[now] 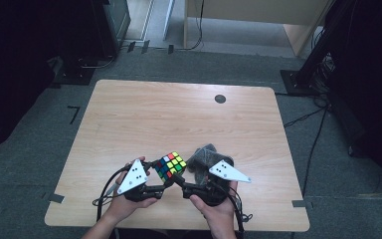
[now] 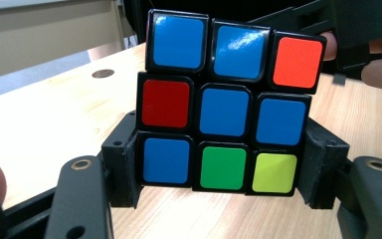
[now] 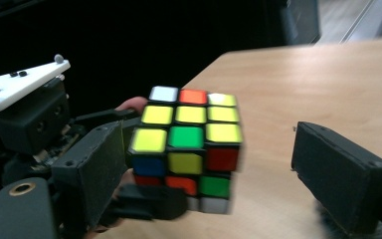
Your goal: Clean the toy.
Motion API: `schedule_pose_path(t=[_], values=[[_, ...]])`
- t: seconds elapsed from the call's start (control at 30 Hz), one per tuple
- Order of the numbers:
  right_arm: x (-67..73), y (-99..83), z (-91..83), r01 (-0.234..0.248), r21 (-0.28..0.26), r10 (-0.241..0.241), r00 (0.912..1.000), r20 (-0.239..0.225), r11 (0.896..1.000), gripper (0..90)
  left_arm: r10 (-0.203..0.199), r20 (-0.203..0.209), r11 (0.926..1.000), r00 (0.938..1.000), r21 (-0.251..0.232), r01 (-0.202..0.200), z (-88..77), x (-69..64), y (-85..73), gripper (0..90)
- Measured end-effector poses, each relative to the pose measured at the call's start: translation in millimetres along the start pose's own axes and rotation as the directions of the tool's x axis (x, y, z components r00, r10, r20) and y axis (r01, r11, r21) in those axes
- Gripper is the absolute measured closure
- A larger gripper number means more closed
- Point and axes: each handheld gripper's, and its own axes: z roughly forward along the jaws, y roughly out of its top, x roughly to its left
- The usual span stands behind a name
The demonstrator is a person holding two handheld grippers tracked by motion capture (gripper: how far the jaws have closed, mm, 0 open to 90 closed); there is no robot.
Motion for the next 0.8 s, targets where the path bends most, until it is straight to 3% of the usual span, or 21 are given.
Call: schedule_pose_path(t=[0.17,0.23,0.27,0.3,0.47,0.57,0.63,0.8], values=[[-1.8,-7.8,7.9,-0.05,0.063,0.051,0.9987,-0.006,0.997,15.2,0.076,0.002,0.997,0.9971,0.016,-0.076,6.0,-13.8,-0.8,34.0],[-1.7,-9.9,9.8,-0.056,0.082,0.056,0.9984,0.0,0.995,21.7,0.099,0.008,0.995,0.995,0.013,-0.099,7.3,-18.2,-0.9,33.9],[-1.5,-11.1,9.5,-0.058,0.081,0.058,0.9983,-0.001,0.995,31.2,0.111,0.006,0.9938,0.9939,0.014,-0.111,7.6,-19.9,-0.8,33.9],[-1.2,-12.5,8.5,-0.056,0.067,0.055,0.9985,0.006,0.996,32.6,0.119,-0.001,0.9927,0.9929,0.019,-0.119,7.9,-20.8,-0.7,33.9],[2.3,-14.6,6.2,-0.038,0.059,0.035,0.998,0.053,0.998,33.9,0.131,-0.019,0.991,0.9912,0.028,-0.131,11.4,-24.0,-1.0,33.3],[3.7,-14.6,5.6,-0.049,0.055,0.045,0.9964,0.072,0.997,34.0,0.164,-0.051,0.9863,0.9852,0.028,-0.163,11.9,-26.5,-1.3,29.5],[1.4,-13.1,3.0,-0.09,0.041,0.088,0.9942,0.062,0.995,34.0,0.173,-0.06,0.9846,0.9831,0.035,-0.171,12.2,-26.3,-2.4,27.3],[-7.7,-8.6,-5.0,-0.169,-0.002,0.169,0.9847,0.042,0.986,34.0,0.164,-0.048,0.9862,0.9854,0.033,-0.162,11.5,-23.8,-3.4,24.6]])
